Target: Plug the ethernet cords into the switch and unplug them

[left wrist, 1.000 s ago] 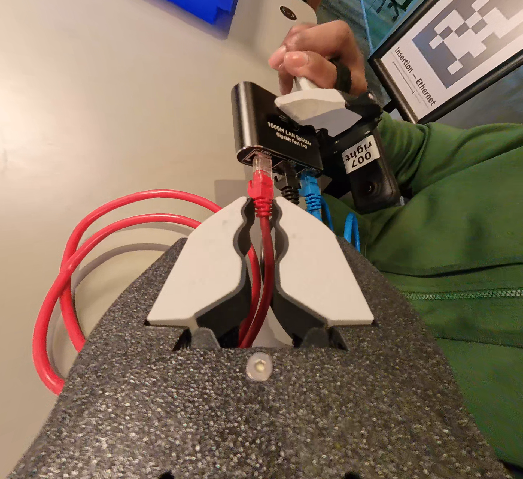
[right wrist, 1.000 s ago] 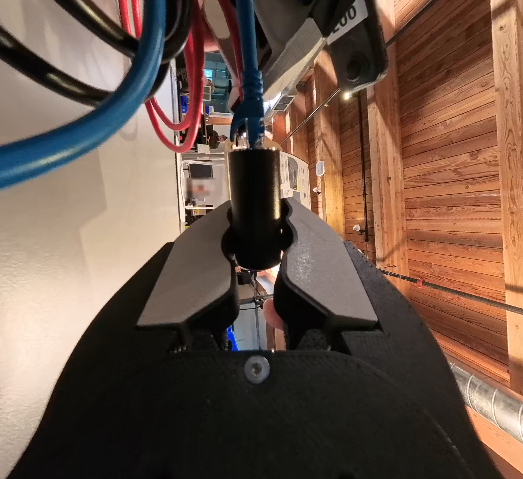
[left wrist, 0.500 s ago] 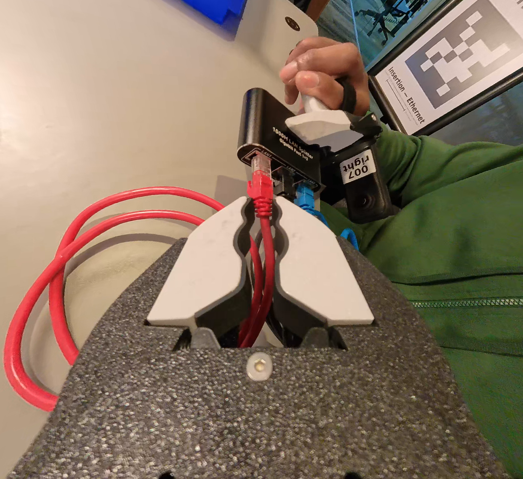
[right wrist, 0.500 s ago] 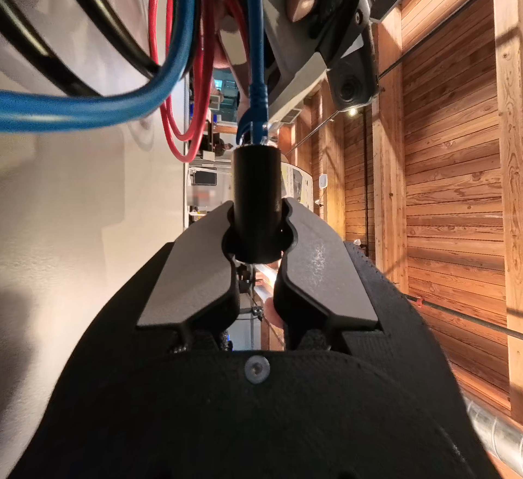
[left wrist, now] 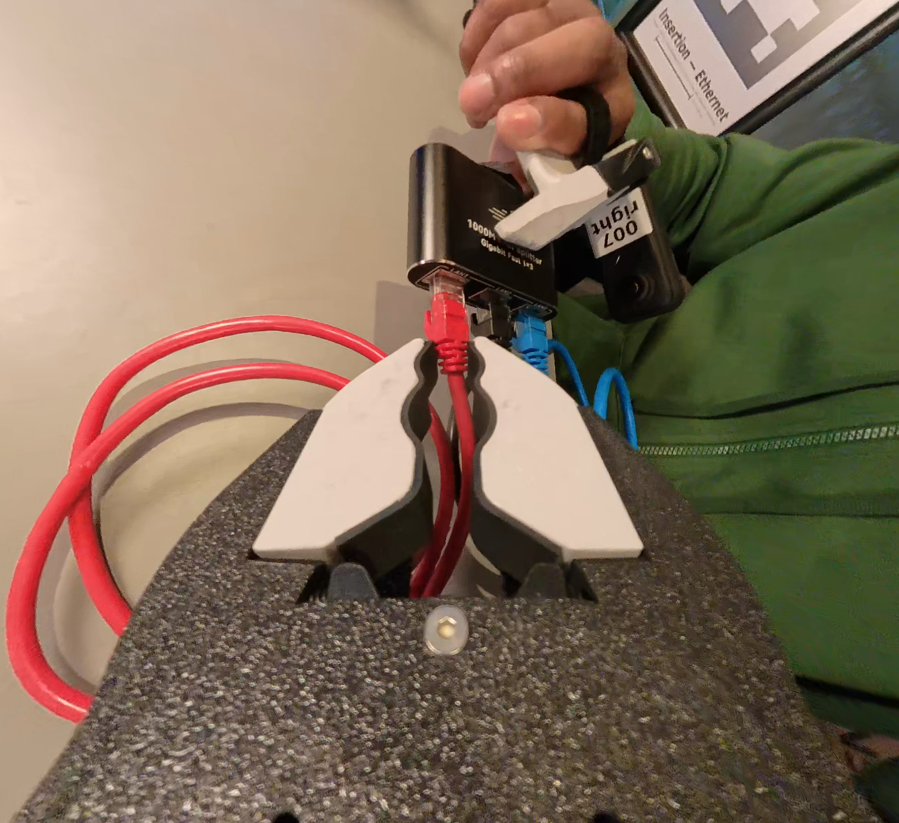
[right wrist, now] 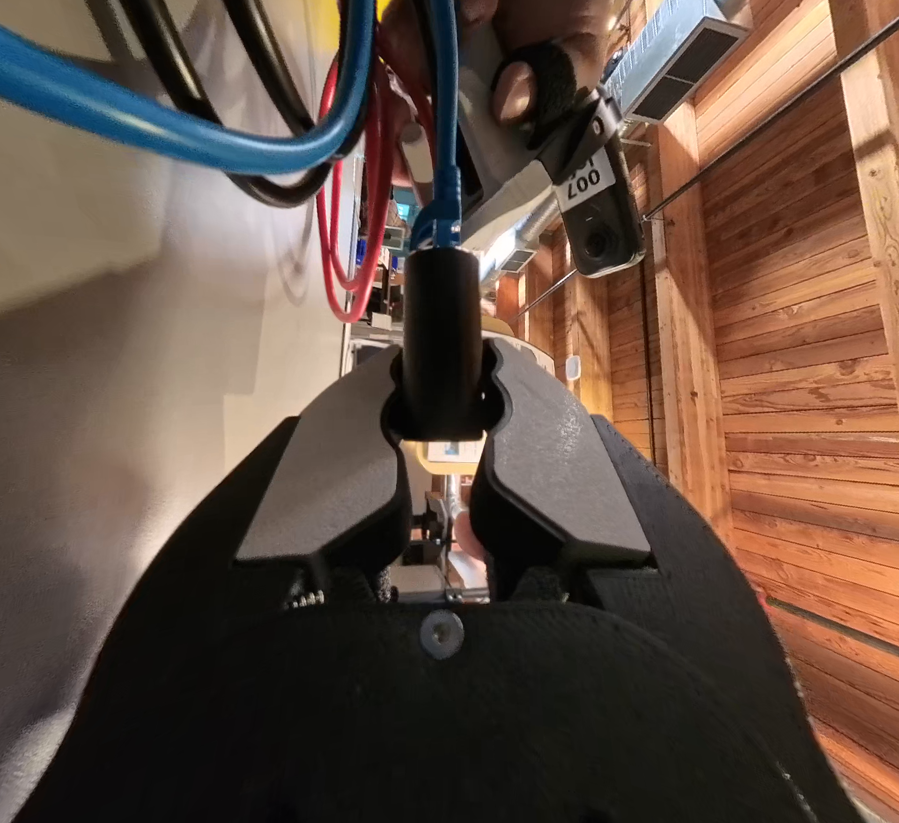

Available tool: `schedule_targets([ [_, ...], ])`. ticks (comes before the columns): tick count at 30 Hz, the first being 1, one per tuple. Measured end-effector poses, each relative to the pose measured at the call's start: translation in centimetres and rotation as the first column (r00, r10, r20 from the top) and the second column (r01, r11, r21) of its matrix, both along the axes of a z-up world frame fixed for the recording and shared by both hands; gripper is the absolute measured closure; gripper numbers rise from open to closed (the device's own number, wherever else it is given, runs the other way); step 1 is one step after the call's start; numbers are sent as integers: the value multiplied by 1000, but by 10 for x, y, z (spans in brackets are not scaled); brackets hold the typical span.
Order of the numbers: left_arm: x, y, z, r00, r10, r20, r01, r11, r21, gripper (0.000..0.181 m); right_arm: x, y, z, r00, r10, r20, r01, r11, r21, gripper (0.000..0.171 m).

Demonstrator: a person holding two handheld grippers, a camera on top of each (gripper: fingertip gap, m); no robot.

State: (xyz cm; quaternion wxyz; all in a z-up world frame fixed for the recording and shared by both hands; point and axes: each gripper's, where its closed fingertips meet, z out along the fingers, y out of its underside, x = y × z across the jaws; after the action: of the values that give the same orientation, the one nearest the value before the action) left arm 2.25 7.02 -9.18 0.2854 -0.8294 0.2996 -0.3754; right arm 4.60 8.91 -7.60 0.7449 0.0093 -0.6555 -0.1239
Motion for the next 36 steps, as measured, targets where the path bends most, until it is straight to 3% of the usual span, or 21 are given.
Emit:
schedule_targets([
  [5,-1,1,-4,998,-58,-9,58,997,42,168,-2,-2,-3,999,27,24,-27,999,-20,143],
  [10,2,2,1,996,-50,78,45,996,72,168,-1,15,6,997,-69,-36,67,996,-56,143],
  [17,8,1,-1,997,-43,63,37,996,82,168,1,30,11,982,-180,-65,176,982,-65,138],
  [22,7,4,-6,999,-21,44,19,998,56,169,-4,12,2,997,-72,-7,72,997,-19,140],
  [31,6,3,-10,996,-71,-54,75,994,74,169,-6,-8,-7,995,76,63,-70,994,-86,141],
  [36,7,3,-5,997,-81,7,80,991,105,168,-4,0,0,999,42,20,-39,992,-118,140],
])
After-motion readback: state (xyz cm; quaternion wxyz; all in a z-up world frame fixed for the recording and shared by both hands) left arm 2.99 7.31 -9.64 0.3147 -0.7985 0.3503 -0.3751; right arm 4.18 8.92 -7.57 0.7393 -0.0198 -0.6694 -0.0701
